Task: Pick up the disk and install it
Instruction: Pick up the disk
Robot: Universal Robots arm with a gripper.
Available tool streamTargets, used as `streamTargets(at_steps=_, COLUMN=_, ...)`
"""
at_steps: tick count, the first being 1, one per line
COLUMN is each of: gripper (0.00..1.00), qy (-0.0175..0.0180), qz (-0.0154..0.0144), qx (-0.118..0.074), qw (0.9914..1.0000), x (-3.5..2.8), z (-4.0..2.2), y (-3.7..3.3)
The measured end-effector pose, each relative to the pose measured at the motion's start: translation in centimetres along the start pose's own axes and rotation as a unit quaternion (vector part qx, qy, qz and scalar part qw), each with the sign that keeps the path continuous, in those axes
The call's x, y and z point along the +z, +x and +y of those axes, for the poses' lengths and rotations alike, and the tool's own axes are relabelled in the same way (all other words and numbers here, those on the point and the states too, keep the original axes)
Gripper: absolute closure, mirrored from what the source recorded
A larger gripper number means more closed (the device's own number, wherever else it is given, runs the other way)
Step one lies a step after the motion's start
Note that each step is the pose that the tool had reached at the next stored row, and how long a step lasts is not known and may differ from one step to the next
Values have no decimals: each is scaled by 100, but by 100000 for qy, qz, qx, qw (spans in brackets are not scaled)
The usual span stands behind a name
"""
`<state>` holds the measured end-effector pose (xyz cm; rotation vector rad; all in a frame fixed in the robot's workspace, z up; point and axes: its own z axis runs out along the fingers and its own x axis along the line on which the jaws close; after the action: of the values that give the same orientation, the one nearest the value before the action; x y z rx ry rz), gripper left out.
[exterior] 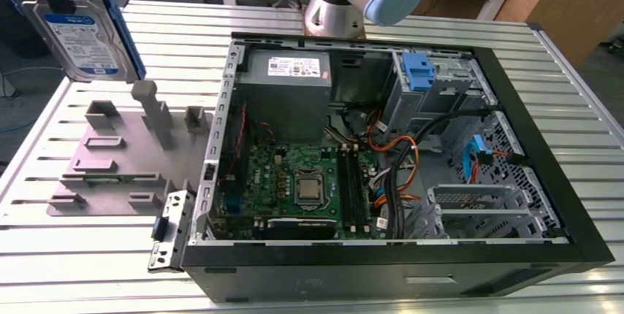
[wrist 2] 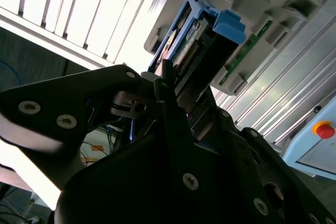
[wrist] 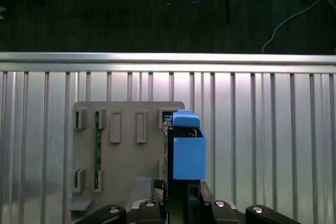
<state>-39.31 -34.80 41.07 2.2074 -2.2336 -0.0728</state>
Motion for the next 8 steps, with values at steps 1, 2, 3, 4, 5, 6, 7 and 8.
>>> streamTargets(at_steps=1, gripper=65, qy=1, qz=-2, qx=2, qw=100000, x=-19, z=1, y=-1)
streamTargets(at_steps=2, gripper=65, qy=2, qz=-1, qx=3, qw=100000, x=-40, z=1, y=-1)
streamTargets(at_steps=3, gripper=65, qy=1, qz=-3, qx=0, qw=100000, x=-64, z=2, y=-2)
streamTargets(at_steps=4, gripper=65, qy=2, qz=-3, qx=1, qw=100000, x=-85, z=3, y=-3)
streamTargets(at_steps=5, gripper=65, qy=0, qz=-2, qx=3, qw=100000, x=-103, z=4, y=-3)
streamTargets(at_steps=6, gripper=65, qy=2, qz=-2, qx=1, qw=100000, x=-115, z=4, y=-4)
streamTargets(at_steps=7, gripper=65, qy=7, qz=-5, qx=1, qw=100000, x=-122, z=4, y=-4)
streamTargets(at_steps=8, gripper=65, qy=10, qz=-7, qx=0, qw=100000, x=-124, z=4, y=-4)
